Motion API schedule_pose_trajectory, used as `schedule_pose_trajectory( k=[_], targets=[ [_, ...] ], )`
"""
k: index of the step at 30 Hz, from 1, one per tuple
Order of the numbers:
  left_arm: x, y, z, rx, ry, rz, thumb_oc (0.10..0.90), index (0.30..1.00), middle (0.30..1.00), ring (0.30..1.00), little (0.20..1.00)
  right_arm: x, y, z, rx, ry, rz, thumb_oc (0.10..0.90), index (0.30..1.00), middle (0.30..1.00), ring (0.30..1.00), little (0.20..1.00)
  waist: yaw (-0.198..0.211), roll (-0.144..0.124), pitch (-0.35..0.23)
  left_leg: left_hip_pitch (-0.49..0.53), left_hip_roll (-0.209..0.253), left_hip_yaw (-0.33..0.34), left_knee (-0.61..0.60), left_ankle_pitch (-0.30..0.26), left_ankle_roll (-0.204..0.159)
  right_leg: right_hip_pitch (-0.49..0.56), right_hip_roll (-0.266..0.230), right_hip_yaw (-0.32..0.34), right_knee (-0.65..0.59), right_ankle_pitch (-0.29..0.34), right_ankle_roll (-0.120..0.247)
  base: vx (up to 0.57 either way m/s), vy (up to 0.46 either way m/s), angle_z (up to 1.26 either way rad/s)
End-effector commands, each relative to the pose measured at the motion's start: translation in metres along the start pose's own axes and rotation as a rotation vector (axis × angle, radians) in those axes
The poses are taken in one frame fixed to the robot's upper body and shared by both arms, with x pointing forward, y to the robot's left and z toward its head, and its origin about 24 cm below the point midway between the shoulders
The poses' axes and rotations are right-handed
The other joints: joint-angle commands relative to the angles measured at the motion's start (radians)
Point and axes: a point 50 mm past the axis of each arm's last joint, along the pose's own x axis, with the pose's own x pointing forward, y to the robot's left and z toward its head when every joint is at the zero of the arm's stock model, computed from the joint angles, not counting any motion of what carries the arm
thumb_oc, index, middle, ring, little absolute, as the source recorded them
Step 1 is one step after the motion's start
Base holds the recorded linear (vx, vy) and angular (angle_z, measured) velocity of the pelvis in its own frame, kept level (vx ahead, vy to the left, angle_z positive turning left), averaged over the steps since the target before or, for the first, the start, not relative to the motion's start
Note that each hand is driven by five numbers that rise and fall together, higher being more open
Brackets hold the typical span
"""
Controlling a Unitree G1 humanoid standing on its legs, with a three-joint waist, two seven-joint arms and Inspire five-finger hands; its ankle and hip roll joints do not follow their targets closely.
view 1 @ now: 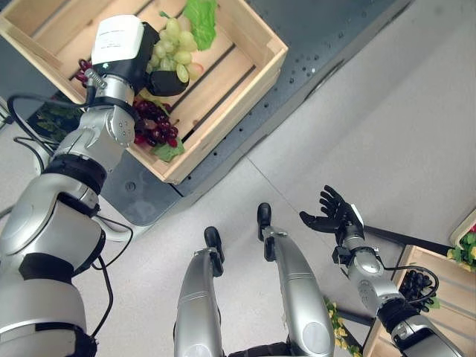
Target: Pick up the fruits from the basket on one side to the basket on the other side
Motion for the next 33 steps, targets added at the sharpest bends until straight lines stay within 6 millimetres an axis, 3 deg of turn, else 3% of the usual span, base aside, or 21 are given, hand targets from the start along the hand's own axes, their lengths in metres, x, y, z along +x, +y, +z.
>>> schedule_pose_trajectory(
  k=[1, 6, 12, 14, 18, 23, 30, 33],
  targets=[
    [0.013, 0.055, 0.027, -0.346, -0.111, 0.302, 0.4, 0.3, 0.3, 0.3, 0.3, -0.009, -0.01, 0.023, 0.028, -0.172, -0.069, 0.8, 0.9, 0.9, 0.9, 0.9, 0.029, 0.055, -0.011, 0.126, 0.005, 0.042, -0.149, 0.045, -0.009, 0.151, -0.008, -0.007, 0.003, -0.106, 0.049, 0.0, 0.016, 0.04],
    [-0.004, 0.038, 0.017, -0.616, -0.054, 0.327, 0.4, 0.3, 0.3, 0.3, 0.3, -0.015, -0.001, 0.028, 0.023, -0.216, -0.119, 0.8, 0.9, 0.9, 0.9, 0.9, 0.03, 0.085, -0.09, 0.259, -0.014, 0.034, -0.232, 0.055, -0.01, 0.273, -0.032, -0.009, -0.061, -0.11, 0.052, 0.05, 0.019, 0.05],
    [-0.019, 0.021, 0.008, -0.792, -0.012, 0.298, 0.4, 0.3, 0.3, 0.3, 0.3, -0.021, 0.013, 0.039, 0.06, -0.308, -0.112, 0.8, 0.9, 0.9, 0.9, 0.9, 0.033, 0.118, -0.169, 0.379, -0.038, 0.024, -0.354, 0.084, -0.015, 0.395, -0.038, -0.016, -0.167, -0.099, 0.055, 0.07, 0.006, 0.02],
    [-0.031, 0.007, 0.002, -0.907, 0.027, 0.249, 0.4, 0.3, 0.3, 0.3, 0.3, -0.024, 0.022, 0.048, 0.076, -0.358, -0.059, 0.8, 0.9, 0.9, 0.9, 0.9, 0.034, 0.139, -0.227, 0.468, -0.053, 0.012, -0.44, 0.104, -0.021, 0.494, -0.031, -0.026, -0.25, -0.095, 0.055, 0.11, -0.011, 0.0],
    [-0.043, -0.009, -0.004, -0.974, 0.06, 0.176, 0.4, 0.3, 0.3, 0.3, 0.3, -0.025, 0.035, 0.058, 0.067, -0.377, 0.075, 0.8, 0.9, 0.9, 0.9, 0.9, 0.043, 0.153, -0.302, 0.553, -0.06, 0.003, -0.529, 0.123, -0.031, 0.599, -0.02, -0.036, -0.354, -0.078, 0.05, 0.08, -0.038, 0.01],
    [-0.05, -0.017, -0.004, -0.982, 0.051, 0.099, 0.4, 0.3, 0.3, 0.3, 0.3, -0.024, 0.043, 0.071, 0.062, -0.389, 0.271, 0.8, 0.9, 0.9, 0.9, 0.9, 0.053, 0.154, -0.367, 0.61, -0.059, -0.008, -0.596, 0.145, -0.042, 0.675, -0.011, -0.044, -0.441, -0.049, 0.049, 0.04, -0.088, -0.02],
    [-0.051, -0.038, 0.009, -1.004, -0.003, -0.171, 0.4, 0.3, 0.3, 0.3, 0.3, -0.006, 0.06, 0.122, 0.01, -0.446, 0.513, 0.8, 0.9, 0.9, 0.9, 0.9, 0.085, 0.15, -0.444, 0.673, -0.056, -0.033, -0.708, 0.188, -0.063, 0.765, 0.009, -0.072, -0.578, 0.004, 0.051, -0.01, -0.119, 0.08],
    [-0.044, -0.036, 0.02, -0.969, -0.065, -0.249, 0.4, 0.3, 0.3, 0.3, 0.3, 0.004, 0.067, 0.14, -0.019, -0.436, 0.547, 0.8, 0.9, 0.9, 0.9, 0.9, 0.096, 0.151, -0.456, 0.668, -0.056, -0.052, -0.721, 0.195, -0.069, 0.77, 0.016, -0.078, -0.588, 0.004, 0.05, -0.07, -0.116, 0.04]
  ],
)
